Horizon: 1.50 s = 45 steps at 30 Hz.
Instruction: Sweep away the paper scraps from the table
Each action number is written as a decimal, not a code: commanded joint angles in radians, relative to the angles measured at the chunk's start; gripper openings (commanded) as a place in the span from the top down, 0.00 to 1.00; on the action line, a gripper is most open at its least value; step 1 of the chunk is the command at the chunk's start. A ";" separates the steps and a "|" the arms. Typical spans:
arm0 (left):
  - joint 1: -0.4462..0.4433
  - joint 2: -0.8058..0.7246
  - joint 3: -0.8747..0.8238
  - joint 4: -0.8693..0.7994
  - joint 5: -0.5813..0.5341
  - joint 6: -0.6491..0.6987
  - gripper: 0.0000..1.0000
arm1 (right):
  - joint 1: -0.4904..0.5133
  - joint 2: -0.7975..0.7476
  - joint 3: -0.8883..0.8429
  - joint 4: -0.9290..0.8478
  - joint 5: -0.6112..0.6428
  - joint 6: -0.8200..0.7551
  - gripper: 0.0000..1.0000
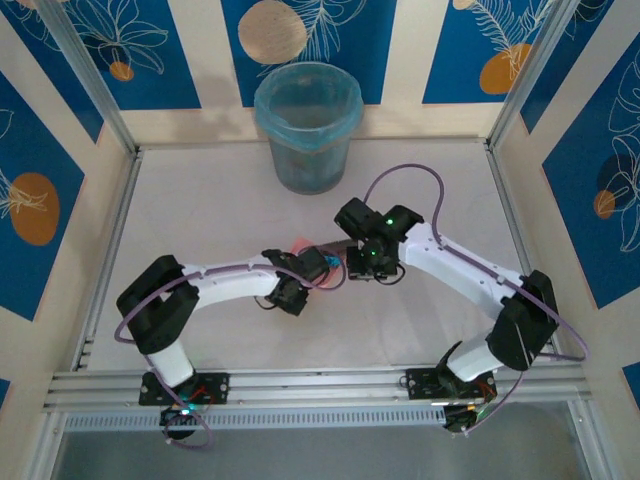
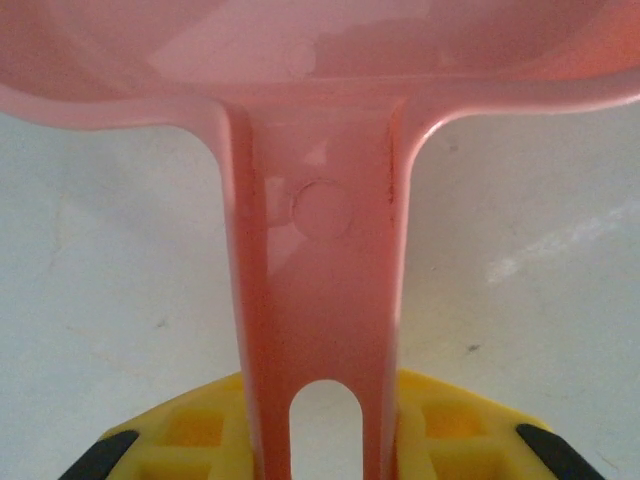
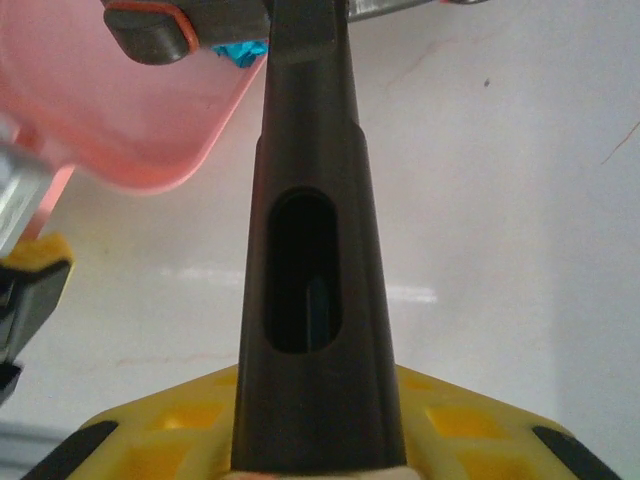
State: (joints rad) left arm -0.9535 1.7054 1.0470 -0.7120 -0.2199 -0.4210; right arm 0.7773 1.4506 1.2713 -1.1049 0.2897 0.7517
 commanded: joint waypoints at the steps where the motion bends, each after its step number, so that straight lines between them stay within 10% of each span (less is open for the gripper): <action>1: -0.005 0.017 0.040 -0.049 -0.036 -0.011 1.00 | 0.024 -0.066 -0.027 -0.005 -0.064 0.023 1.00; 16: -0.005 -0.020 0.020 0.039 -0.050 0.005 1.00 | -0.044 -0.371 -0.160 0.056 0.018 0.081 1.00; 28: -0.005 -0.146 -0.105 0.217 -0.078 0.037 1.00 | -0.439 -0.769 -0.526 0.355 -0.082 0.051 1.00; 45: -0.003 -0.213 -0.169 0.277 -0.172 0.070 1.00 | -0.500 -0.426 -0.625 0.829 -0.160 -0.008 1.00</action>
State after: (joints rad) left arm -0.9531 1.5265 0.8898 -0.4553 -0.3477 -0.3706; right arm 0.2581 0.9993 0.6151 -0.4095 0.1379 0.7883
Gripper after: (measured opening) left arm 0.254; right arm 0.315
